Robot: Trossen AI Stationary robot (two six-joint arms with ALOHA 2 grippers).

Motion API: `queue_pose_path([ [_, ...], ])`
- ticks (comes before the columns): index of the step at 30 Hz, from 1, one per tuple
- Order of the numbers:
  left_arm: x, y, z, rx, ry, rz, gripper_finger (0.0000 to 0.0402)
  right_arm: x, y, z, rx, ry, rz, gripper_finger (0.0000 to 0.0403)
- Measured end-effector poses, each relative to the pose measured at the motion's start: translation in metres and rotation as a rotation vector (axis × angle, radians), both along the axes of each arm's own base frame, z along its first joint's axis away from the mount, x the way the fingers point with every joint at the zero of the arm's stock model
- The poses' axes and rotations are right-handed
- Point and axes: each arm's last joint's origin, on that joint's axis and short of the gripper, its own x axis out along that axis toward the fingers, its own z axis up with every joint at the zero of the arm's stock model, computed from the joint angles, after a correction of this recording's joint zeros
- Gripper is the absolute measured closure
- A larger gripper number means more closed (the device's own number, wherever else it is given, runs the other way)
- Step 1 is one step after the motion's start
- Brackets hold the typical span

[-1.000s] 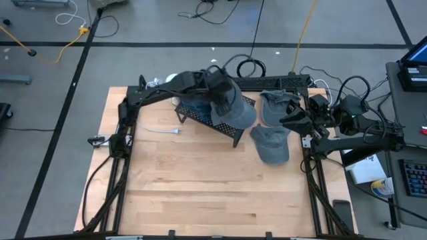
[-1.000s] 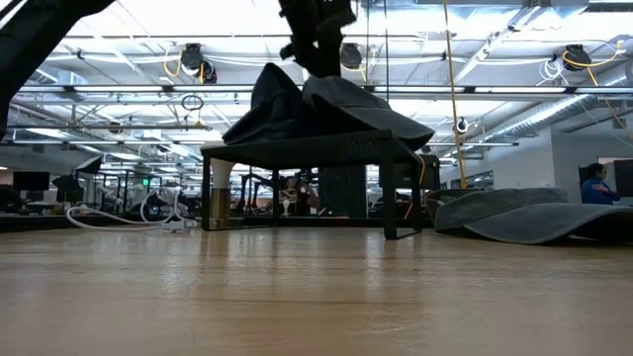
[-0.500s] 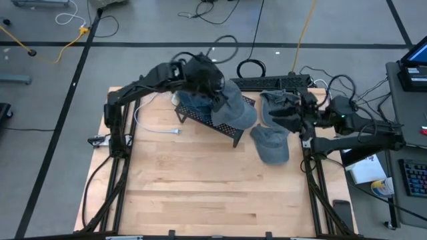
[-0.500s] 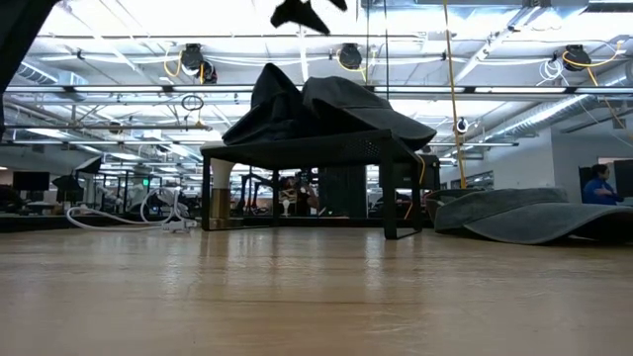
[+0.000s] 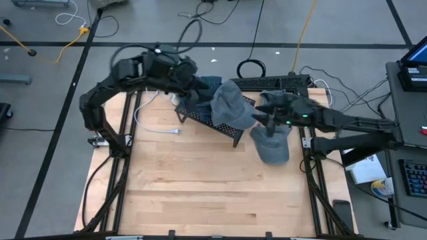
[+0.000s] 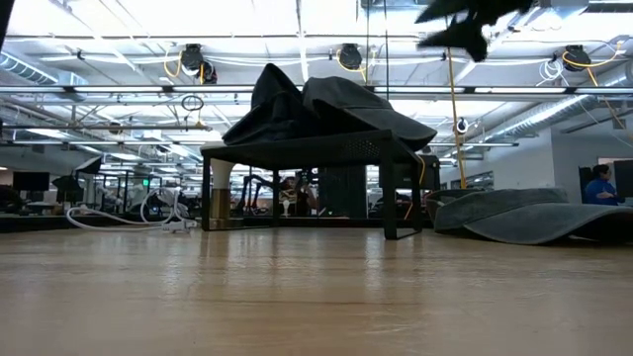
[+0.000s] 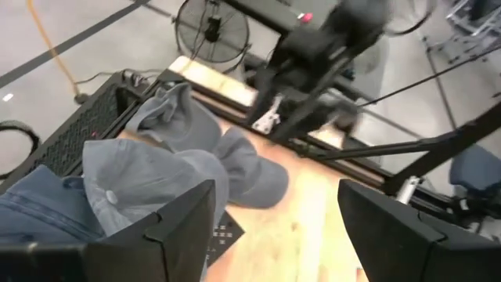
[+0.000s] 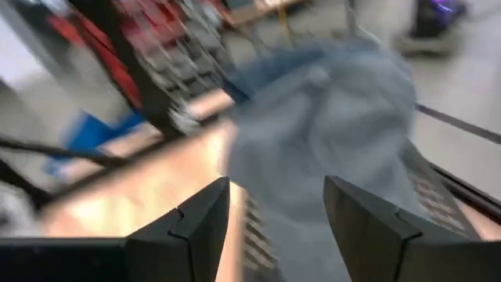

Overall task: Pick & Place hat
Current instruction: Put the bottom gray cap on the shelf

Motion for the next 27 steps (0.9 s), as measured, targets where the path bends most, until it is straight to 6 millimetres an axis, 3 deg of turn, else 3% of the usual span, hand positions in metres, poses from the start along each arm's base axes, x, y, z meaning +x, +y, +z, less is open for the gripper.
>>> queue_pose_path([
  [5,-0.017,-0.012,0.013,-0.010,-0.047,-0.019,0.0141,0.021,-0.014,-0.030,-0.035,0.237,-0.050,0.0200],
  [12,-0.031,-0.025,0.022,-0.007,-0.077,-0.053,0.0134,0.040,-0.029,-0.052,-0.123,0.385,-0.115,0.0200],
  [27,-0.033,-0.031,0.018,-0.030,-0.038,-0.112,0.0158,0.078,-0.040,-0.074,-0.154,0.362,-0.114,0.0199],
])
